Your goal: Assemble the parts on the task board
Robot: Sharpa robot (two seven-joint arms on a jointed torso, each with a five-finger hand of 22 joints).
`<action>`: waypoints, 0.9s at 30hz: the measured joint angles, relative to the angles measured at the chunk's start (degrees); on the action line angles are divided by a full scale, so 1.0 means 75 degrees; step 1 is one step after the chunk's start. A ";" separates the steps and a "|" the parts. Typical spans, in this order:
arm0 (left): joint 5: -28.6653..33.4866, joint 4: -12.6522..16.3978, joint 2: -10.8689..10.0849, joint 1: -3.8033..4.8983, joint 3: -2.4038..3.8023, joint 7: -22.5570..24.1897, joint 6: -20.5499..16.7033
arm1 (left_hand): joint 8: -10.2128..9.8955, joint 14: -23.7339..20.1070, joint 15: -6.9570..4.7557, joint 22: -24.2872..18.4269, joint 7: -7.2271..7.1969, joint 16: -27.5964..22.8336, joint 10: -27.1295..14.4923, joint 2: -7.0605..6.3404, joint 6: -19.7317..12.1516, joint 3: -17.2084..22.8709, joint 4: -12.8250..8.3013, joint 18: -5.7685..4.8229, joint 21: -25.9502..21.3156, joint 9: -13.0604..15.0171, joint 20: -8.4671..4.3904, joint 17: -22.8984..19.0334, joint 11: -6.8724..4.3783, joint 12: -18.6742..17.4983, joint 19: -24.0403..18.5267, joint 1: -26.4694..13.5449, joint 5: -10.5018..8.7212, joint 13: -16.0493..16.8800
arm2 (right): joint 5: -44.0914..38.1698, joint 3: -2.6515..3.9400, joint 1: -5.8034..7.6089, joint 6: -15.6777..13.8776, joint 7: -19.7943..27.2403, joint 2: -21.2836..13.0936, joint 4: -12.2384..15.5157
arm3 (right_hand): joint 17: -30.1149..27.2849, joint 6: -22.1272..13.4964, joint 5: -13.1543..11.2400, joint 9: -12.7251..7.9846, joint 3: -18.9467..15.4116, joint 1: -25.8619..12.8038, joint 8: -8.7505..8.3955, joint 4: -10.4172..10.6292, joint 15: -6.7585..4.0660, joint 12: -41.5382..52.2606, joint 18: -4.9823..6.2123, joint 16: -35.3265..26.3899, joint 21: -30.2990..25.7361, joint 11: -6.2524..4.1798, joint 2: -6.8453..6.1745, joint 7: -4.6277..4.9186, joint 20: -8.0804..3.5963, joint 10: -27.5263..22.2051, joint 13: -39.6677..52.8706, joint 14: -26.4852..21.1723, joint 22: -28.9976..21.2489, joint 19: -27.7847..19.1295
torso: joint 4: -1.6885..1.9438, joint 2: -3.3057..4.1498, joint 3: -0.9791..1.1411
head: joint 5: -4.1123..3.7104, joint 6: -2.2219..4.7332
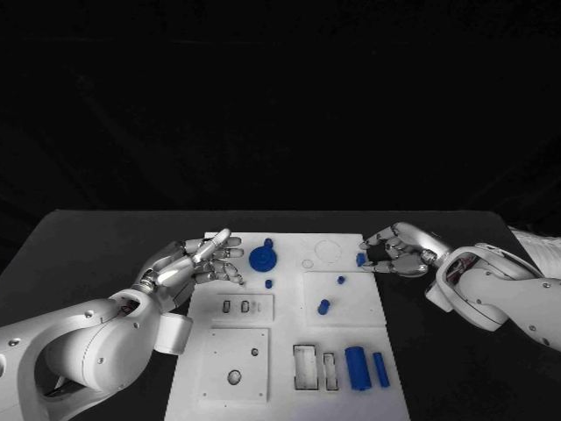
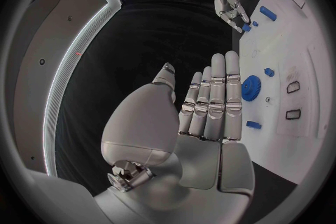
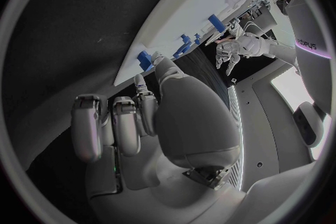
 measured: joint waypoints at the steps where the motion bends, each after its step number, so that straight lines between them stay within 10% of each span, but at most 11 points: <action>1: 0.0000 0.0000 0.0001 0.0000 0.0000 0.0000 0.0001 | 0.0000 0.0000 0.0000 0.0000 0.0000 0.0000 0.0000 0.0000 0.0000 0.0000 0.0000 0.0000 0.0000 0.0000 0.0000 0.0000 0.0000 0.0000 0.0000 0.0000 0.0000 0.0000 | 0.0000 0.0000 0.0000 0.0000 -0.0007 0.0016 -0.0007 | 0.0000 0.0000 0.0000 0.0000 0.0002 0.0000 0.0000 0.0002 0.0000 0.0024 0.0000 0.0000 0.0000 0.0000 0.0000 0.0000 0.0000 0.0000 0.0000 0.0000 0.0000 0.0000 | 0.0000 -0.0001 0.0000 | 0.0000 -0.0003; 27: 0.0000 0.0002 -0.0008 0.0000 0.0000 -0.0012 0.0010 | 0.0000 0.0000 0.0000 0.0000 0.0000 0.0000 0.0000 0.0041 0.0000 0.0022 -0.0021 0.0001 0.0000 0.0000 0.0027 0.0007 0.0000 0.0000 -0.0027 0.0041 0.0000 0.0007 | -0.0093 0.0002 -0.0012 0.0075 -0.0150 0.0253 -0.0155 | 0.0001 0.0421 -0.0107 0.0047 0.0278 0.0007 0.0068 -0.0104 -0.0057 0.0138 0.0000 0.0000 0.0000 -0.0045 0.0214 -0.0093 -0.0029 -0.0009 0.0007 0.0001 0.0005 -0.0029 | -0.0009 0.0000 -0.0004 | 0.0006 -0.0075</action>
